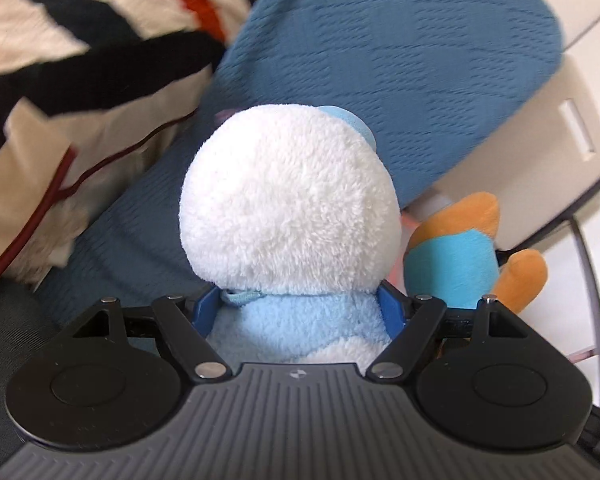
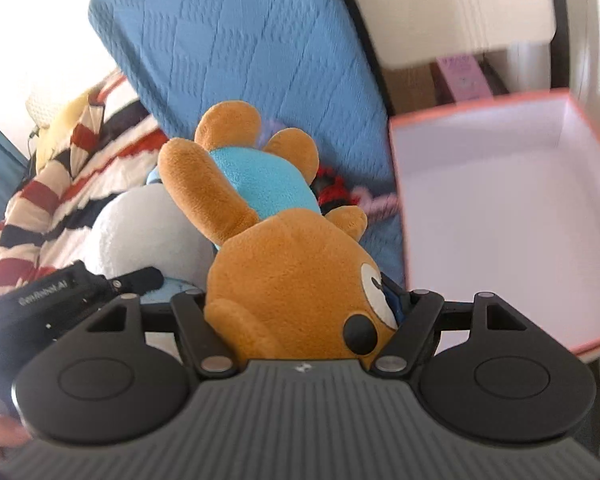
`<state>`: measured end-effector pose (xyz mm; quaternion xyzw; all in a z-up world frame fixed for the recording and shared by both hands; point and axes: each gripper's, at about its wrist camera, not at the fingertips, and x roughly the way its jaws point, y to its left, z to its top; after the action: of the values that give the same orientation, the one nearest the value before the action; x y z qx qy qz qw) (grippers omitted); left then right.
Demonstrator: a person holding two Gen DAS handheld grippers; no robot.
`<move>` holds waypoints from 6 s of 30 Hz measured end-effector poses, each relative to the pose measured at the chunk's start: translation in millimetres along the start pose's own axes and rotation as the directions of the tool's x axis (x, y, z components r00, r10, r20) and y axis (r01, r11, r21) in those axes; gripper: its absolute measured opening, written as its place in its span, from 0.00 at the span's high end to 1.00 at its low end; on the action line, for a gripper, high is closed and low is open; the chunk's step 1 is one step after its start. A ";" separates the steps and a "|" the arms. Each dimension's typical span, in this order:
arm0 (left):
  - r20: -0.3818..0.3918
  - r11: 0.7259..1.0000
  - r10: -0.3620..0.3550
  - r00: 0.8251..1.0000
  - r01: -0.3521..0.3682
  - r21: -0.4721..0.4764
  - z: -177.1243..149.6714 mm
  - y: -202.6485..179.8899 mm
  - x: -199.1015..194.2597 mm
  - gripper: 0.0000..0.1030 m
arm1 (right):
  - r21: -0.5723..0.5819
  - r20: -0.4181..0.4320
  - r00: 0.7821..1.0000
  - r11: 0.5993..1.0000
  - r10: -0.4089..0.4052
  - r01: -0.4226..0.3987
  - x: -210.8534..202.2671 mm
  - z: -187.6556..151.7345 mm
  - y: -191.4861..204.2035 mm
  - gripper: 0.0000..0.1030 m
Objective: Organize objects
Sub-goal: 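Carry both plushes over the pink box and open both tools, then withdraw both tools from the box back toward the cushion, then grasp the panda keychain with the left tool while the right tool grasps the red ring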
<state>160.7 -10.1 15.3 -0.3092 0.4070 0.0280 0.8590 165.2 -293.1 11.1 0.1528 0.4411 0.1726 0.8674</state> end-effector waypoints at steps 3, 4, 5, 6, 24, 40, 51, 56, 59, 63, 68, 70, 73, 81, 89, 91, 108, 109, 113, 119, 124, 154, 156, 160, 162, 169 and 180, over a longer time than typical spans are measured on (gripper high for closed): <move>0.012 0.999 -0.036 0.999 0.036 0.032 8.2 -30.8 -2.3 0.22 | 0.022 0.033 0.999 1.000 0.002 -0.003 -16.9 14.6 -10.7 0.29; 0.018 0.998 -0.046 0.999 0.045 0.037 9.3 -39.9 -2.3 0.22 | 0.028 0.048 0.999 1.000 0.003 -0.004 -23.6 19.7 -15.2 0.29; 0.020 0.997 -0.057 0.998 0.056 0.048 10.8 -50.8 -1.4 0.22 | 0.031 0.059 0.998 1.000 0.000 -0.002 -27.6 23.7 -19.2 0.29; 0.021 0.996 -0.069 0.997 0.067 0.056 12.2 -60.3 0.9 0.22 | 0.034 0.069 0.998 0.999 -0.004 0.001 -32.1 27.7 -23.6 0.29; -0.100 0.970 -0.140 0.985 0.157 0.186 -28.8 -200.7 116.8 0.22 | 0.129 0.068 0.987 0.982 -0.146 0.136 -27.4 53.2 -161.5 0.29; -0.217 0.970 -0.036 0.975 0.087 0.229 -67.1 -223.8 207.6 0.22 | 0.174 -0.075 0.975 0.960 -0.211 0.221 44.0 35.1 -255.4 0.28; -0.183 0.953 -0.049 0.982 0.101 0.287 -50.9 -234.5 172.9 0.16 | 0.192 -0.038 0.976 0.957 -0.214 0.218 30.1 38.3 -243.6 0.00; -0.133 0.951 -0.072 0.989 0.109 0.290 -48.0 -229.5 130.0 0.16 | 0.185 0.012 0.974 0.958 -0.225 0.219 3.5 39.2 -225.5 0.00; -0.111 0.947 -0.085 0.990 0.115 0.300 -47.2 -225.0 102.9 0.16 | 0.185 0.032 0.974 0.959 -0.226 0.217 -12.8 40.1 -210.9 0.00; -0.073 0.943 -0.103 0.992 0.121 0.309 -43.5 -216.5 68.0 0.16 | 0.195 0.058 0.973 0.959 -0.222 0.207 -34.8 35.8 -192.9 0.00; -0.030 0.932 -0.144 0.989 0.146 0.332 -39.7 -207.9 24.9 0.16 | 0.161 0.087 0.972 0.966 -0.217 0.202 -60.6 24.9 -168.7 0.00; -0.016 0.928 -0.156 0.988 0.152 0.341 -38.8 -205.4 10.4 0.16 | 0.150 0.098 0.971 0.968 -0.218 0.202 -69.9 21.3 -157.6 0.00; 0.003 0.922 -0.172 0.985 0.160 0.352 -39.4 -197.4 -8.9 0.16 | 0.135 0.112 0.968 0.969 -0.223 0.207 -77.1 13.0 -139.1 0.00; 0.046 0.908 -0.196 0.980 0.163 0.385 -47.6 -165.2 -49.3 0.16 | 0.087 0.121 0.971 0.977 -0.205 0.195 -93.9 -10.8 -90.6 0.00; 0.062 0.908 -0.193 0.979 0.154 0.391 -59.9 -118.6 -67.4 0.16 | 0.026 0.139 0.973 0.983 -0.186 0.184 -89.9 -45.1 -46.5 0.00; 0.077 0.910 -0.193 0.978 0.149 0.387 -61.2 -107.2 -71.6 0.16 | 0.016 0.132 0.975 0.984 -0.179 0.179 -87.5 -51.8 -37.5 0.00; 0.138 0.940 -0.153 0.979 0.101 0.327 -59.5 -20.0 -53.4 0.16 | -0.053 0.132 0.976 0.982 -0.173 0.181 -24.9 -80.0 7.3 0.00; 0.136 0.939 -0.147 0.980 0.095 0.329 -59.3 -16.8 -48.1 0.16 | -0.057 0.126 0.977 0.982 -0.171 0.180 -18.8 -81.5 8.4 0.00; 0.137 0.942 -0.104 0.985 0.053 0.332 -56.4 0.0 -23.4 0.16 | -0.077 0.107 0.980 0.982 -0.165 0.173 3.4 -85.9 12.4 0.00; 0.161 0.946 -0.072 0.984 0.016 0.325 -42.0 23.4 10.9 0.16 | -0.125 0.100 0.985 0.980 -0.141 0.153 42.6 -88.9 17.0 0.00; 0.164 0.950 -0.052 0.985 -0.002 0.313 -24.3 42.8 48.9 0.16 | -0.189 0.109 0.986 0.971 -0.127 0.146 80.4 -87.9 25.7 0.00; -0.062 0.975 -0.143 0.988 0.152 0.165 87.0 63.2 265.5 0.30 | -0.307 0.164 0.970 0.926 -0.178 0.222 256.0 16.9 17.3 0.38; -0.087 0.973 -0.148 0.985 0.161 0.166 90.2 62.0 274.9 0.35 | -0.291 0.149 0.972 0.931 -0.182 0.219 264.6 24.3 11.6 0.38; -0.105 0.968 -0.185 0.977 0.200 0.150 95.9 60.3 284.1 0.48 | -0.273 0.097 0.979 0.941 -0.178 0.198 281.8 33.7 3.6 0.38; -0.104 0.968 -0.200 0.974 0.213 0.133 98.1 61.1 285.1 0.51 | -0.285 0.083 0.979 0.937 -0.184 0.200 290.2 36.5 2.8 0.38; -0.107 0.965 -0.214 0.971 0.227 0.134 98.1 61.6 284.9 0.57 | -0.279 0.026 0.984 0.944 -0.176 0.176 311.9 41.9 -2.6 0.36; -0.098 0.973 -0.197 0.976 0.207 0.103 83.1 59.8 251.9 0.58 | -0.282 0.012 0.985 0.944 -0.173 0.169 300.6 36.1 7.0 0.52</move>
<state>367.4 32.9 -155.9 -0.3010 0.4113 -0.0960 0.8550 359.2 -160.4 -179.8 -0.0124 0.4291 0.1588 0.8891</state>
